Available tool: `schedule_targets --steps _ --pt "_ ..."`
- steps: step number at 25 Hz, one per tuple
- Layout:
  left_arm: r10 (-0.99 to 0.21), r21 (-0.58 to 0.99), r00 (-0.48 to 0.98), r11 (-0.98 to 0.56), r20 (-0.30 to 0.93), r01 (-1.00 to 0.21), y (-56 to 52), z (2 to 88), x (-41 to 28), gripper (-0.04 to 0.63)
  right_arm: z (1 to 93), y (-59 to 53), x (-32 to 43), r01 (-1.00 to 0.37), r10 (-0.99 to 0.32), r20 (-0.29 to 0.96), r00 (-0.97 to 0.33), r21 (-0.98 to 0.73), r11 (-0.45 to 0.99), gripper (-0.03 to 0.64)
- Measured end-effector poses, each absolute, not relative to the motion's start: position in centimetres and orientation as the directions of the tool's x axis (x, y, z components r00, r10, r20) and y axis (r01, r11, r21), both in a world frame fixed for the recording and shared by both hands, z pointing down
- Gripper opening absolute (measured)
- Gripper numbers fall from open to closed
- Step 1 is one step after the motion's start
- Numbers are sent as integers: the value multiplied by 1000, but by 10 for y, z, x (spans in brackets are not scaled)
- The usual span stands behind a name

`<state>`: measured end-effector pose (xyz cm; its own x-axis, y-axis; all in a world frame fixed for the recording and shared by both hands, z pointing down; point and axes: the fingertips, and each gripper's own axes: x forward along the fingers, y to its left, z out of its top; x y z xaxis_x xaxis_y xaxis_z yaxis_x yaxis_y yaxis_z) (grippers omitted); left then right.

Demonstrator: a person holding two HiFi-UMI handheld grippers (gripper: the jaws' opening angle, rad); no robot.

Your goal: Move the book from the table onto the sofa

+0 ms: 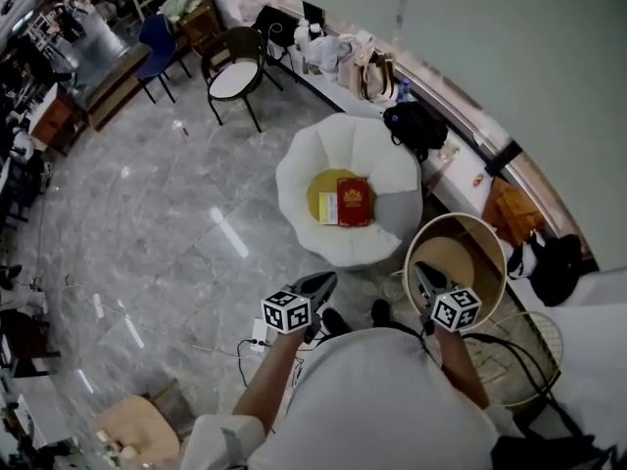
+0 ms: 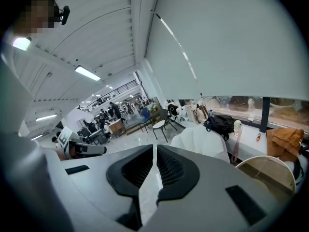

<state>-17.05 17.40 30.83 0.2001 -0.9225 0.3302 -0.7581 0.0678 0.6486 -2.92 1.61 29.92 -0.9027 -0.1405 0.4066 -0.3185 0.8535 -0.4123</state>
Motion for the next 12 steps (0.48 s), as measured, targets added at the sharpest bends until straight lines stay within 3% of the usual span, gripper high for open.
schedule_targets --steps 12 --pt "-936 637 125 122 329 -762 151 295 -175 2 293 -12 -33 -252 -78 407 -910 -394 884 51"
